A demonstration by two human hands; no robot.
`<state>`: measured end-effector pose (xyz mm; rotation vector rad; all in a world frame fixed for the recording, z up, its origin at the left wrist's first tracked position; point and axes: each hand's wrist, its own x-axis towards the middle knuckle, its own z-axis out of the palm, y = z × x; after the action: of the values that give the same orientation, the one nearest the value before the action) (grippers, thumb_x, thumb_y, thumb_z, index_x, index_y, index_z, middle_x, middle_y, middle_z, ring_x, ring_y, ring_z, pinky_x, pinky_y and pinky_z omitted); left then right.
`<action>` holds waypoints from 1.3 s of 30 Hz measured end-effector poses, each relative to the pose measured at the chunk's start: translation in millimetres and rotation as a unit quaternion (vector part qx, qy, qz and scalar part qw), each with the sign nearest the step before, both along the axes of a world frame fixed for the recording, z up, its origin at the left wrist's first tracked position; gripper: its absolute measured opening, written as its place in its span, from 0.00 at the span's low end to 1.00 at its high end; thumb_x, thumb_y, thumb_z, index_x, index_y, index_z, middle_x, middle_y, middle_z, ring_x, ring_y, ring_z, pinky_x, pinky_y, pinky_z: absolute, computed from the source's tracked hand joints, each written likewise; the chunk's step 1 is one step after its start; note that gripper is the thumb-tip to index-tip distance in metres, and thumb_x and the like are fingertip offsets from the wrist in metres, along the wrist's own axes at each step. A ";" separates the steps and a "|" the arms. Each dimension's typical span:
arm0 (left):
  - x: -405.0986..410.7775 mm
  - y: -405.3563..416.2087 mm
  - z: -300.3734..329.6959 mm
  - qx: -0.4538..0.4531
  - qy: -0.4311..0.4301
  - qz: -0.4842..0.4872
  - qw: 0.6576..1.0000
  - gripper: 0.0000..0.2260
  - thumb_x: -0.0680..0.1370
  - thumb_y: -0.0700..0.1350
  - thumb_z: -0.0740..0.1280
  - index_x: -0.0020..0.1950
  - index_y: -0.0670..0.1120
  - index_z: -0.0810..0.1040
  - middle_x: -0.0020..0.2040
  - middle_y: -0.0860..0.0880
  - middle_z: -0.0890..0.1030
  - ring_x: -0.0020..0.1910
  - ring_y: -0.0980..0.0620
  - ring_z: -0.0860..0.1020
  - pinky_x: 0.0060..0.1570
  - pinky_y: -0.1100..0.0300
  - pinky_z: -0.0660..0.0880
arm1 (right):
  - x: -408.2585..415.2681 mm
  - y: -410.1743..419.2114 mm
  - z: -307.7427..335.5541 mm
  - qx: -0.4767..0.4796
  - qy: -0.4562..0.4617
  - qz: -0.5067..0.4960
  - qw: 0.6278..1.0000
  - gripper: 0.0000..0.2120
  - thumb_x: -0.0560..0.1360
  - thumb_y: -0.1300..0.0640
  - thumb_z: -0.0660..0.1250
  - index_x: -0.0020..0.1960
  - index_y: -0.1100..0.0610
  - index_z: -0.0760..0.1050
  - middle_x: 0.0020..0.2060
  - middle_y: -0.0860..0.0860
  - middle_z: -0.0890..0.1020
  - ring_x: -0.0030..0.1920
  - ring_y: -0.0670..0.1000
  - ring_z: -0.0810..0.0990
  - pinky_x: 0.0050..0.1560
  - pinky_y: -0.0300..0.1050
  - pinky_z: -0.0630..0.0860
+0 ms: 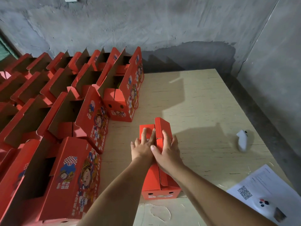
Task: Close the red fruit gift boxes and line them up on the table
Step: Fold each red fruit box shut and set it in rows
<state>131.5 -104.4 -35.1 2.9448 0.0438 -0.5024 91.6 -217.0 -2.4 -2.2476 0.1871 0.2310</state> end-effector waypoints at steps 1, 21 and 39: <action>-2.2 -1.3 -0.3 -0.034 -0.004 0.020 0.999 0.41 0.82 0.55 0.62 0.80 0.63 0.32 0.82 0.52 0.31 0.80 0.35 0.56 0.77 0.41 0.59 | 5.6 2.8 1.3 -0.010 0.018 -0.008 1.000 0.36 0.81 0.42 0.63 0.82 0.37 0.47 0.82 0.55 0.48 0.81 0.59 0.54 0.77 0.58 0.61; 2.4 -19.8 21.0 -0.121 0.010 0.122 0.985 0.34 0.83 0.53 0.63 0.81 0.66 0.45 0.82 0.59 0.36 0.76 0.37 0.58 0.56 0.46 0.76 | 44.6 9.0 3.9 0.008 -0.038 -0.049 0.998 0.20 0.79 0.44 0.66 0.69 0.45 0.66 0.69 0.52 0.66 0.67 0.59 0.74 0.64 0.58 0.74; 5.2 38.6 -6.9 -0.213 0.001 -0.023 0.977 0.26 0.83 0.59 0.53 0.78 0.75 0.47 0.78 0.66 0.42 0.76 0.35 0.51 0.74 0.37 0.59 | 57.7 22.4 -17.6 -0.203 0.032 -0.024 0.978 0.27 0.83 0.40 0.52 0.78 0.30 0.44 0.82 0.52 0.46 0.71 0.61 0.65 0.66 0.61 0.69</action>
<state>136.7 -65.8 -42.0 2.5295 -0.1171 -0.4551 149.3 -194.6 -20.0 -2.6379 0.3478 0.2582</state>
